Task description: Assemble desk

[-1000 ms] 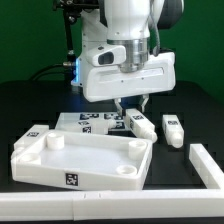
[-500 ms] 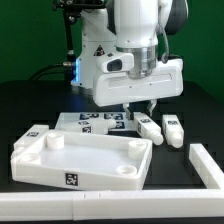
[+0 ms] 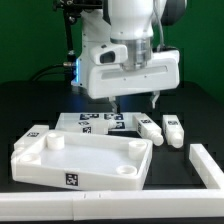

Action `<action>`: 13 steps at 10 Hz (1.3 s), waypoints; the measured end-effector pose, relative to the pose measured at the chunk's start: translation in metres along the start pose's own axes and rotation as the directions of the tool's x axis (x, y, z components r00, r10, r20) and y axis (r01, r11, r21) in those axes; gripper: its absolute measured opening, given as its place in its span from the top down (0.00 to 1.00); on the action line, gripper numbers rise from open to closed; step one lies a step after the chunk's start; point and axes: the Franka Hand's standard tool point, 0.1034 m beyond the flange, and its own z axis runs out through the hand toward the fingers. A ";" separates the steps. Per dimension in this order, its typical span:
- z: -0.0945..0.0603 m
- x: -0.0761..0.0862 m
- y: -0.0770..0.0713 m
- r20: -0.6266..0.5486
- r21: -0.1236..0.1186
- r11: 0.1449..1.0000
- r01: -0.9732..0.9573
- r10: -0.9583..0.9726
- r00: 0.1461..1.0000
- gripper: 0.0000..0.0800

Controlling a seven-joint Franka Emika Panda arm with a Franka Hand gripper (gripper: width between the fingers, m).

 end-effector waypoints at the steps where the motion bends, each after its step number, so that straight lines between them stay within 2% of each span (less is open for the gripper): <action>1: -0.011 0.007 0.005 0.009 0.008 1.000 -0.010 0.009 1.000 0.19; 2: -0.015 0.015 0.005 0.012 0.013 1.000 -0.016 0.016 1.000 0.19; 4: -0.014 0.015 0.005 0.011 0.012 1.000 -0.012 0.012 1.000 0.19; 5: -0.013 0.016 0.010 0.010 0.014 0.998 0.061 -0.061 0.998 0.19; 6: -0.013 0.019 0.024 0.005 0.013 0.990 0.141 -0.142 0.990 0.19; 7: -0.021 0.032 0.033 -0.015 -0.004 0.973 0.231 -0.231 0.973 0.19; 9: -0.036 0.063 0.028 -0.001 -0.043 0.906 0.422 -0.422 0.907 0.19; 10: -0.036 0.070 0.021 0.015 -0.043 0.864 0.502 -0.502 0.865 0.19; 13: -0.035 0.069 0.022 0.014 -0.040 0.869 0.493 -0.493 0.870 0.19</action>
Offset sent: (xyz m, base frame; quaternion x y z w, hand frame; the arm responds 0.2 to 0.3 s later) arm 0.0000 0.0000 0.0000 0.0000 0.0000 0.0000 1.0000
